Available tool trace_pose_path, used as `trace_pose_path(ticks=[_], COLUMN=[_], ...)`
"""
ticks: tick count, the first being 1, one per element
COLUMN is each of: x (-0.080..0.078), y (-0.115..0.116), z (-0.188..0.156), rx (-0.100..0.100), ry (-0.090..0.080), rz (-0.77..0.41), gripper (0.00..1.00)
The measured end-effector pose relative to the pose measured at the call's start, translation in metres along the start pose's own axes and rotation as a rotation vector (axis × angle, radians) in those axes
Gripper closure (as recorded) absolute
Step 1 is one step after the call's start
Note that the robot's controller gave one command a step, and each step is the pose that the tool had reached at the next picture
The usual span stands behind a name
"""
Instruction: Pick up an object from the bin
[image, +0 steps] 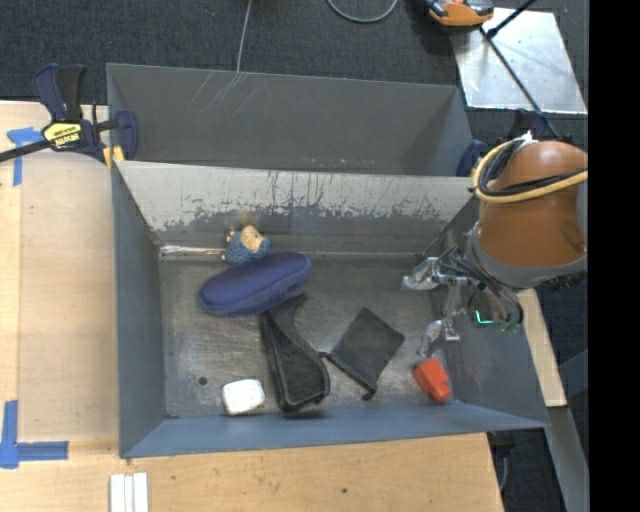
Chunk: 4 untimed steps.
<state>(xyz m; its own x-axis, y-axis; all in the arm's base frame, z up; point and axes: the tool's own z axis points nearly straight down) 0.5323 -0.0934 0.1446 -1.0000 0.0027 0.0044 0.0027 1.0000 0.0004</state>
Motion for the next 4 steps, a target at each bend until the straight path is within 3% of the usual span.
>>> trace_pose_path(ticks=[1, 2, 3, 4], x=[-0.004, -0.009, -0.009, -0.001], y=[0.041, 0.041, 0.056, 0.072], z=[0.073, 0.066, -0.042, -0.145], rx=[0.005, 0.003, 0.001, 0.001], ry=[-0.015, -0.034, -0.016, -0.016], rz=[-0.027, -0.027, -0.014, -0.002], gripper=[0.0, 1.0, 1.0, 1.0])
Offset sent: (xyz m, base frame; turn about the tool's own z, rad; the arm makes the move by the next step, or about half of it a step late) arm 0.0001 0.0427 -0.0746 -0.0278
